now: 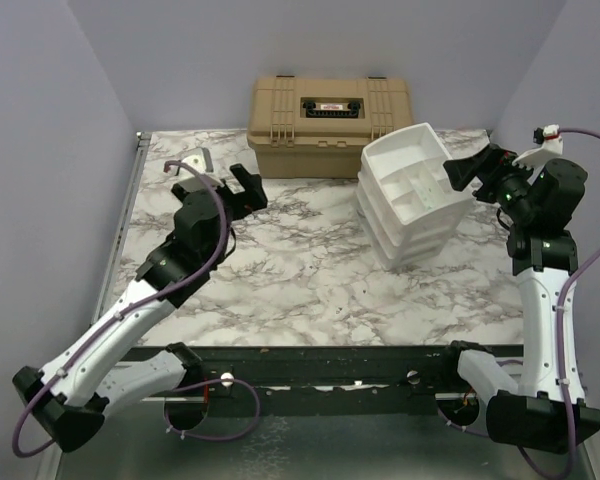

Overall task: Organize the makeup
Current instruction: Reset both arms

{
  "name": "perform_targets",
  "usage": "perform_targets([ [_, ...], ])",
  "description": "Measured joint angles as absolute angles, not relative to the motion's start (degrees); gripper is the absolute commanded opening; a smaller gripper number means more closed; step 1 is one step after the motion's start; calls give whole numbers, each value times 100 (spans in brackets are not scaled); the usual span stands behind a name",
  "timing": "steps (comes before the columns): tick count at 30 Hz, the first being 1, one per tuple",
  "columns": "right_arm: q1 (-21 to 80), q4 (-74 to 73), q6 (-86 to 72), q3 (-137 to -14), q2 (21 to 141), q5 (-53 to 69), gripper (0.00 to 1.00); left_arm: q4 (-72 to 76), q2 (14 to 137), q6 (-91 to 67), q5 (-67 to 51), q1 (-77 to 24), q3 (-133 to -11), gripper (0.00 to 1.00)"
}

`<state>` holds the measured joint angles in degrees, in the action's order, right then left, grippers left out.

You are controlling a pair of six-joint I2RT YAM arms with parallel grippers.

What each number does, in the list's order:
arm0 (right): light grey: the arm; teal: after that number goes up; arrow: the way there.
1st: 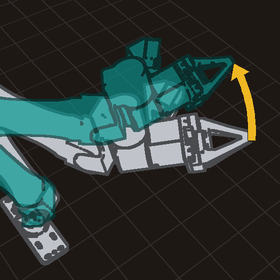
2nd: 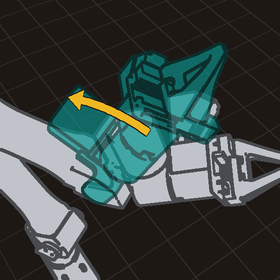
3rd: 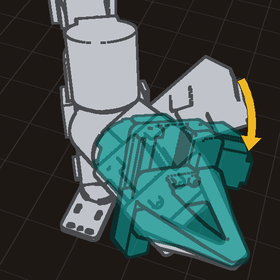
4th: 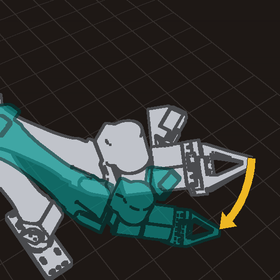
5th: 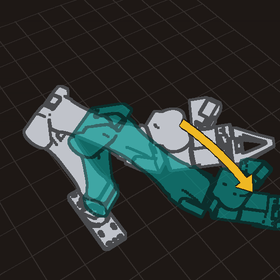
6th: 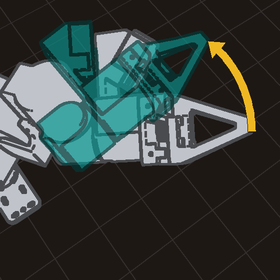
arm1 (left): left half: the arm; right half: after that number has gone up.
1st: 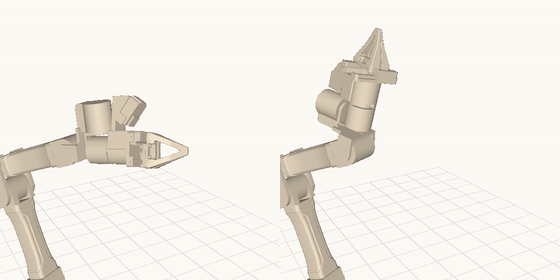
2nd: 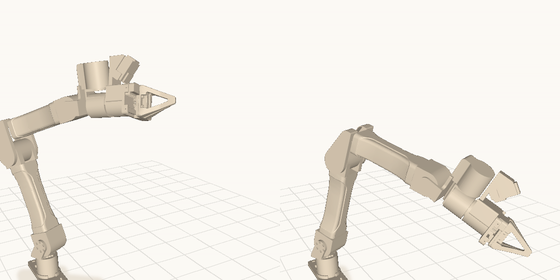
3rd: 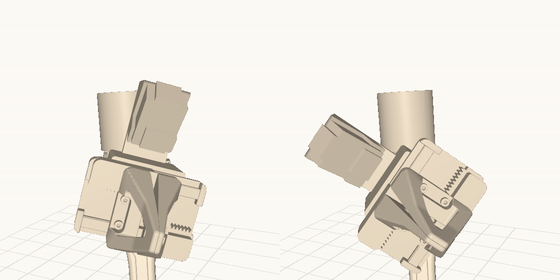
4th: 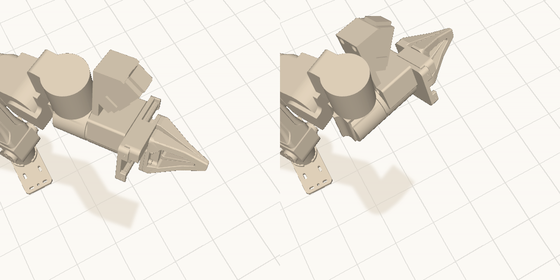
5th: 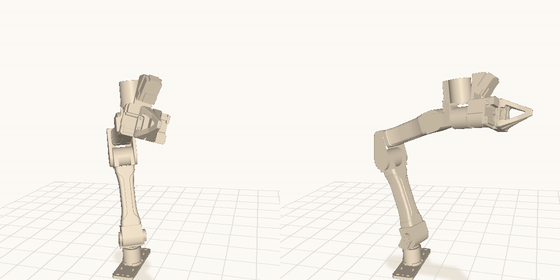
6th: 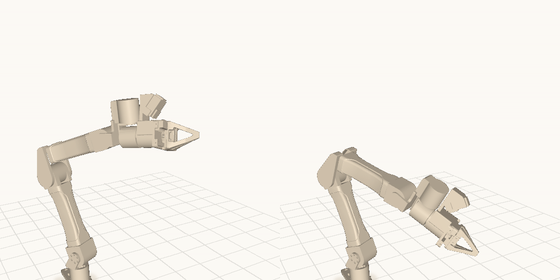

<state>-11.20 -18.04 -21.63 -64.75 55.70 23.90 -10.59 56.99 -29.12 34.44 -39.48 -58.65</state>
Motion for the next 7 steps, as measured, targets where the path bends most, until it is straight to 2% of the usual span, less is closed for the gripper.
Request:
perform_targets([
  [7, -1120, -1850, -2154, -6499, 5570, 2386, 100, -1490, 5054, -2473, 4141, -3948, -6040, 99],
])
